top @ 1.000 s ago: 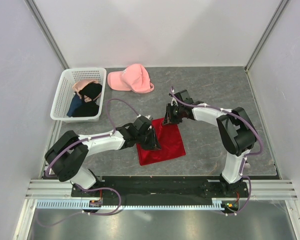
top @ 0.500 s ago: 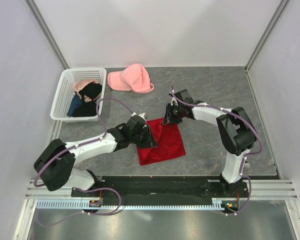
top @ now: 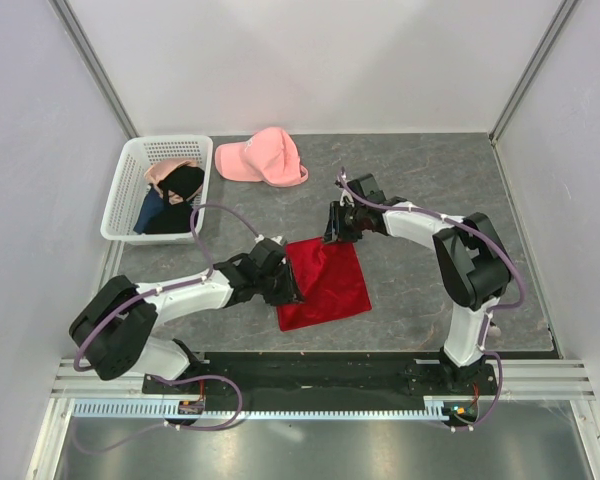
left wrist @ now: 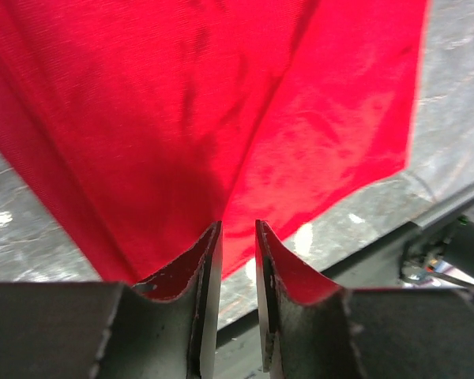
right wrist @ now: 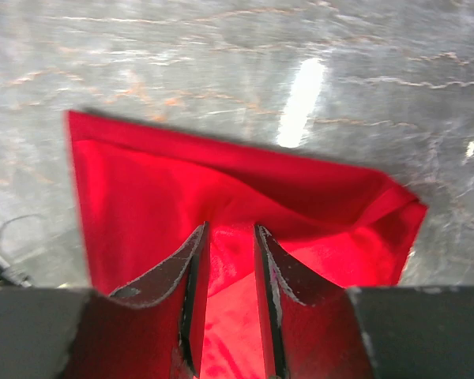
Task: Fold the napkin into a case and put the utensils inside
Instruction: Fold the top corner of the square-folded napkin at the center of the board.
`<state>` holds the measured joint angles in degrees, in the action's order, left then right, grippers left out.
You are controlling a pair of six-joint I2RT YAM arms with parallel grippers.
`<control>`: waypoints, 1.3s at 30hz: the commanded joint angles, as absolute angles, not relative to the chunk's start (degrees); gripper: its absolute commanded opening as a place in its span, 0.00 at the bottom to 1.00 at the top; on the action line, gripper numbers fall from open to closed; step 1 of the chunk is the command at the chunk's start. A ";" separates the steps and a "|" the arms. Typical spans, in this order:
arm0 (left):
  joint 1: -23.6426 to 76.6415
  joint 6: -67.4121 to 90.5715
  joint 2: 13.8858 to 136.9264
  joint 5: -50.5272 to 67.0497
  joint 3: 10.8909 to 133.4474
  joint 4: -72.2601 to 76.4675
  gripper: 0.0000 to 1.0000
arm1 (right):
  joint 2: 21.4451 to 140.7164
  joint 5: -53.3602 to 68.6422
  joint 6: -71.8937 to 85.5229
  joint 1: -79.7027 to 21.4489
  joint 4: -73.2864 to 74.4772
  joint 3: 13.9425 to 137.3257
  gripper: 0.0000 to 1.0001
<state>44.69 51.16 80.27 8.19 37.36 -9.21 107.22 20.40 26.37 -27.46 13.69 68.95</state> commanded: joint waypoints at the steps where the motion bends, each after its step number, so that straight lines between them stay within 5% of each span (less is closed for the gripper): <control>1: 44.56 48.78 80.51 6.24 34.99 -8.44 0.30 | 110.12 17.93 23.65 -26.98 11.78 70.66 0.35; 20: 44.56 50.19 72.51 7.12 34.19 -11.34 0.29 | 105.03 12.75 19.95 -26.54 15.12 73.74 0.34; 39: 44.56 51.68 71.82 8.61 27.59 -8.08 0.28 | 112.24 4.92 14.77 -25.49 13.36 72.60 0.33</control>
